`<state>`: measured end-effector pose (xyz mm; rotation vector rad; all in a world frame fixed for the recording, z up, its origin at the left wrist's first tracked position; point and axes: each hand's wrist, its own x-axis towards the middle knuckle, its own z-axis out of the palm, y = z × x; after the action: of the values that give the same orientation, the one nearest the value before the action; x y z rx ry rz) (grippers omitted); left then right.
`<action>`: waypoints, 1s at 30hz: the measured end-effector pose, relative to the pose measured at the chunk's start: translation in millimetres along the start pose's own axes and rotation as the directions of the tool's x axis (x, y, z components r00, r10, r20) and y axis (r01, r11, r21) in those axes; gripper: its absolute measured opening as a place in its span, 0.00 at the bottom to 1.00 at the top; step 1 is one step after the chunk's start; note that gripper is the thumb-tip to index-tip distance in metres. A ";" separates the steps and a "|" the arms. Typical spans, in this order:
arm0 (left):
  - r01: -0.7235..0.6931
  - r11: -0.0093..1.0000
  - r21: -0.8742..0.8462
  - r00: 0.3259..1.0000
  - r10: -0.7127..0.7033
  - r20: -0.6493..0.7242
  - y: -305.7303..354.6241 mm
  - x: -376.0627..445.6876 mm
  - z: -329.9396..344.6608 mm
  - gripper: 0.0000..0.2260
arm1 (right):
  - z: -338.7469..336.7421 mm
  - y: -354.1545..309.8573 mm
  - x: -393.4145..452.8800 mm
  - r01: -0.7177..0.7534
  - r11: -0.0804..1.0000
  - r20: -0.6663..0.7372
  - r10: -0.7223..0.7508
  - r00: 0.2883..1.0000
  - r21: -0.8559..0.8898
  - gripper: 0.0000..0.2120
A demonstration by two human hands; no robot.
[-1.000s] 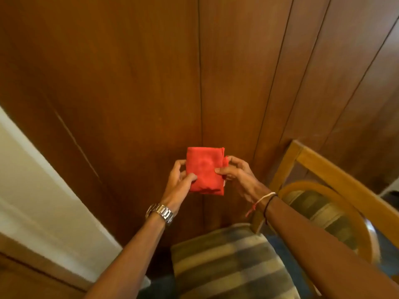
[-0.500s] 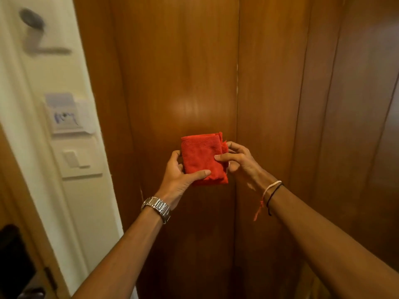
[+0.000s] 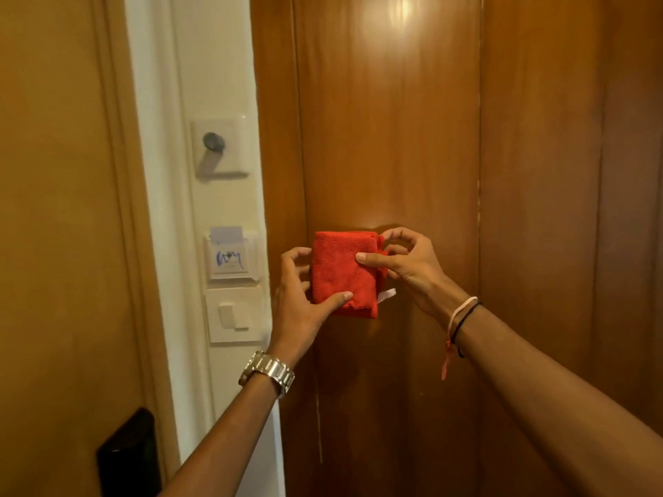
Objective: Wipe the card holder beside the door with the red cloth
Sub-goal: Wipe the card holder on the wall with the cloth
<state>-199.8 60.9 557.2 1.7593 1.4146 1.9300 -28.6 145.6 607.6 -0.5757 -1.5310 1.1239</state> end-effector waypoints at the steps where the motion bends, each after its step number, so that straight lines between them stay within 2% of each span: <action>1: -0.051 0.996 0.076 0.997 0.055 -0.047 0.8 1.4 -8.8 0.36 | 11.6 -3.1 3.0 0.032 0.999 -0.010 -0.032 0.999 -0.024 0.17; 4: -0.184 0.930 0.318 0.959 0.241 -0.149 1.7 -1.0 -24.8 0.32 | 39.8 -10.5 6.0 0.135 0.989 -0.029 -0.137 0.990 -0.061 0.15; 6: -0.239 0.851 0.467 0.932 0.336 -0.136 -0.7 -4.4 -36.2 0.27 | 60.3 -10.9 8.3 0.154 0.987 -0.046 -0.156 0.987 -0.044 0.14; 8: -0.230 0.794 0.563 0.925 0.359 -0.128 -5.8 -10.2 -42.5 0.24 | 74.7 -15.9 8.5 0.147 0.988 -0.033 -0.149 0.988 -0.046 0.13; 9: -0.202 0.759 0.619 0.905 0.386 -0.177 -10.7 -5.2 -76.0 0.24 | 111.2 -18.9 17.8 0.155 0.988 0.034 -0.154 0.987 -0.011 0.12; 11: -0.186 0.711 0.678 0.873 0.437 -0.218 -16.4 -4.2 -94.4 0.23 | 136.5 -21.6 20.7 0.147 0.988 0.094 -0.142 0.985 -0.048 0.12; 15: -0.058 0.618 0.784 0.886 0.393 -0.245 -32.1 -4.1 -117.3 0.25 | 173.9 -22.0 24.4 0.210 0.961 0.116 -0.191 0.975 -0.180 0.13; 18: 0.046 0.456 0.889 0.920 0.328 -0.216 -41.8 4.7 -137.8 0.31 | 203.0 -14.6 25.1 0.303 0.908 0.127 -0.277 0.952 -0.289 0.11; 19: 0.042 0.406 0.913 0.931 0.317 -0.184 -43.8 7.4 -142.1 0.34 | 209.7 -11.7 25.8 0.324 0.895 0.106 -0.307 0.946 -0.306 0.10; 20: 0.018 0.384 0.923 0.938 0.315 -0.149 -45.6 8.4 -142.3 0.35 | 212.8 -9.0 26.8 0.338 0.883 0.080 -0.331 0.940 -0.325 0.10; 22: -0.028 0.428 0.903 0.948 0.299 -0.112 -47.0 7.6 -137.1 0.33 | 211.6 -3.7 28.3 0.369 0.837 0.055 -0.381 0.923 -0.404 0.11; 24: -0.017 0.499 0.867 0.959 0.255 -0.128 -50.2 9.1 -130.1 0.26 | 201.5 1.2 30.6 0.448 0.731 0.088 -0.474 0.876 -0.515 0.13; 26: -0.004 0.448 0.894 0.976 0.195 -0.093 -49.0 14.6 -124.7 0.29 | 182.8 5.4 37.9 0.516 0.531 0.093 -0.631 0.770 -0.672 0.15; 27: -0.018 0.407 0.913 0.976 0.206 -0.073 -49.8 20.8 -123.0 0.30 | 172.2 7.2 44.7 0.503 0.416 0.091 -0.696 0.713 -0.758 0.17; 28: -0.024 0.414 0.910 0.967 0.240 -0.084 -47.3 27.6 -121.4 0.31 | 162.1 8.3 53.0 0.460 0.318 0.095 -0.730 0.677 -0.829 0.21; 30: -0.015 0.444 0.896 0.945 0.299 -0.132 -42.6 36.8 -121.0 0.30 | 145.3 9.8 71.0 0.386 0.156 0.148 -0.746 0.650 -0.909 0.29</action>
<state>-331.9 46.2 569.6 2.0583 2.8691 1.6019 -186.9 158.4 639.7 -0.7089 -1.7066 -0.5601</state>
